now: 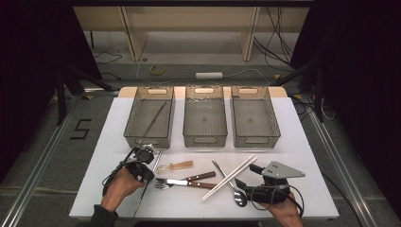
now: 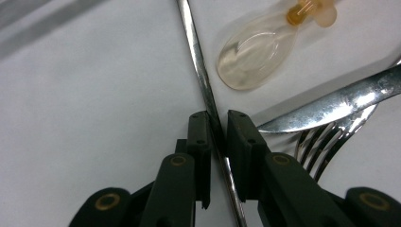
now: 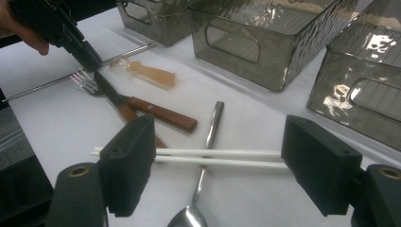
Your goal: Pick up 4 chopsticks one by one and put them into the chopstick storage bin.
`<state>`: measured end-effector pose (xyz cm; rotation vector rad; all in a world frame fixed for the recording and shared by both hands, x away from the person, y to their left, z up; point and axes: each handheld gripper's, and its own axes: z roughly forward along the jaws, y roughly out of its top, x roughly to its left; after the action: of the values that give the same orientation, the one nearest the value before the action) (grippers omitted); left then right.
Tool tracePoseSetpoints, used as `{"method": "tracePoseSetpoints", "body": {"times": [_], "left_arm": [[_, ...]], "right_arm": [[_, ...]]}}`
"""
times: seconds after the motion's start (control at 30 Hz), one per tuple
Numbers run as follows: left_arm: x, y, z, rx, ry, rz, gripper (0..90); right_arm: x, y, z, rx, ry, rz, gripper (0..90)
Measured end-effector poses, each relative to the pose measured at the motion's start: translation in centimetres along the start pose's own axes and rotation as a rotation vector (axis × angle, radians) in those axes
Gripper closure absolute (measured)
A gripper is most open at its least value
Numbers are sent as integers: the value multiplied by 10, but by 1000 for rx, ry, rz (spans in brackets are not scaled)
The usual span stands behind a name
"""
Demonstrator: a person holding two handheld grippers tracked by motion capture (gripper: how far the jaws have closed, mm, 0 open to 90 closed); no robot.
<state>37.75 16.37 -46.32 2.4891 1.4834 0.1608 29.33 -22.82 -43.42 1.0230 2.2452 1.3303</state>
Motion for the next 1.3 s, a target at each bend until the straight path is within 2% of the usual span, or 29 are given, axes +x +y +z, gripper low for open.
{"method": "tracePoseSetpoints", "body": {"times": [0.47, 0.77, 0.83, 1.1, 1.3], "left_arm": [[3, -2, 0, -23, -9, -24, 847], [1, -3, 0, -41, 2, 10, 851], [3, -3, -1, -51, 19, 15, 851], [11, -6, -10, -91, -5, 29, 852], [11, -6, -17, -112, -11, 57, 853]], "right_arm": [[0, 0, 0, 1, 0, -2, 283], [-1, 0, -1, 0, 3, 1, 285], [-1, 0, -1, 0, 2, 2, 286], [-1, 0, 0, 1, 2, 2, 286], [-1, 0, 0, 1, 3, 4, 287]]}}
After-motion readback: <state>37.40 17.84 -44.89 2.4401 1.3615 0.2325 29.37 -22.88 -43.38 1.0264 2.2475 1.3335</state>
